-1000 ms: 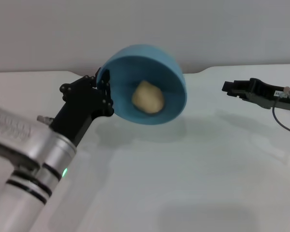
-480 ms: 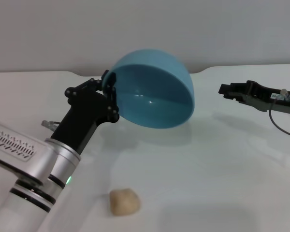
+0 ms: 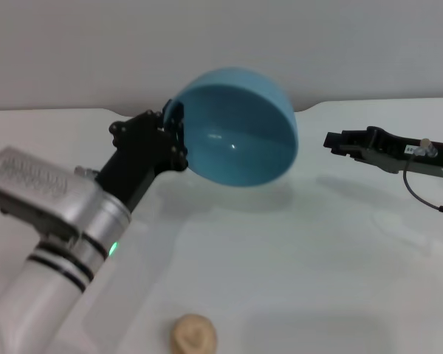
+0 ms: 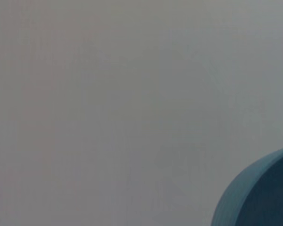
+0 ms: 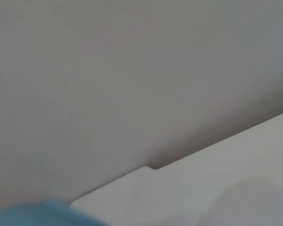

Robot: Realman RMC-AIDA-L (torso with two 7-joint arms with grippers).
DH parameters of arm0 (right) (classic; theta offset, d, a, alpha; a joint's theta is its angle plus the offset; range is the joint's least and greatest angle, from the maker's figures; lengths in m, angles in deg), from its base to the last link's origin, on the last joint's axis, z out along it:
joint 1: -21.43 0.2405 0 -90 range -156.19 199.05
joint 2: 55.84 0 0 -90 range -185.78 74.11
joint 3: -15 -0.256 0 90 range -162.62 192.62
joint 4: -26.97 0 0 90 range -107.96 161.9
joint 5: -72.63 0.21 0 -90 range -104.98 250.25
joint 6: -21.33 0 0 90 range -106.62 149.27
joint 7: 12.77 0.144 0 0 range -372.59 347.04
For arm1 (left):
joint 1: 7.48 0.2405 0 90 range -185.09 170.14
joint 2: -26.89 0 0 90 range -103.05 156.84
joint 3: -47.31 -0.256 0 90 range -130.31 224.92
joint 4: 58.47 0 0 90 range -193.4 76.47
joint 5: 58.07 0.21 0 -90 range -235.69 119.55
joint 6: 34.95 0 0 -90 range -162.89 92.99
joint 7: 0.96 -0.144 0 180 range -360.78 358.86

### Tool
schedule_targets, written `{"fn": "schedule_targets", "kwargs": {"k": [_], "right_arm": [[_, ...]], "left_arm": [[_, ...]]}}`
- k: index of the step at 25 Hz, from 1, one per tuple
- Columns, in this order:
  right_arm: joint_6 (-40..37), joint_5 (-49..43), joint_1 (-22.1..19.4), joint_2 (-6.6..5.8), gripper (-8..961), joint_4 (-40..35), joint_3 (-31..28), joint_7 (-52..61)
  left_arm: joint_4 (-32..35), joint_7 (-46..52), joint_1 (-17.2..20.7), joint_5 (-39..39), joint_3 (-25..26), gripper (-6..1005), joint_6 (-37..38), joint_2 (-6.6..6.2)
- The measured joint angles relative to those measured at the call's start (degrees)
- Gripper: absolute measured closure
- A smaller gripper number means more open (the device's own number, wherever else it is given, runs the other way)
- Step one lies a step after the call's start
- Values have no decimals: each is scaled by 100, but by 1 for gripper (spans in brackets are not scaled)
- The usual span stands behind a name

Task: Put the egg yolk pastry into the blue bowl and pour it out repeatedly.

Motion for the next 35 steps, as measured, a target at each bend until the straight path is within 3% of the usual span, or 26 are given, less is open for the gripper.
{"fn": "schedule_targets", "kwargs": {"k": [1, 3, 4, 5, 9, 17, 19, 20, 25, 29, 35], "right_arm": [[21, 2, 2, 0, 750, 0, -1, 2], [118, 6, 14, 0, 749, -4, -6, 7], [192, 7, 35, 0, 749, -14, -9, 9], [265, 7, 62, 0, 749, -29, -7, 10], [562, 8, 209, 2, 748, -102, 32, -326], [648, -502, 566, -6, 747, -130, 789, -1080], [634, -652, 685, -7, 746, -117, 1028, -1111], [628, -708, 756, -7, 746, -106, 1189, -1143], [485, -753, 1050, -2, 745, -91, 1870, -1329], [340, -757, 1224, 2, 744, -93, 2362, -1334], [164, -760, 1352, 11, 743, -45, 2986, -1335]], "left_arm": [[0, 0, 0, 0, 0, 1000, 0, 0], [422, 55, -2, -55, 321, 1000, -879, -18], [820, 103, -36, -58, 671, 1000, -1888, -24], [820, 103, -36, -58, 671, 1000, -1888, -24], [1498, 140, -355, -135, 1678, 1000, -4468, 3], [1620, 265, -1074, -294, 3044, 999, -7309, -13], [1610, 266, -1137, -282, 3182, 999, -7550, -15], [1607, 280, -1301, -142, 3529, 999, -8148, -17], [1667, 643, -1625, 577, 3930, 999, -9303, -22], [1686, 1010, -1956, 1224, 3996, 999, -10260, -23], [1862, 1107, -2153, 1358, 3984, 1000, -10975, -22]]}}
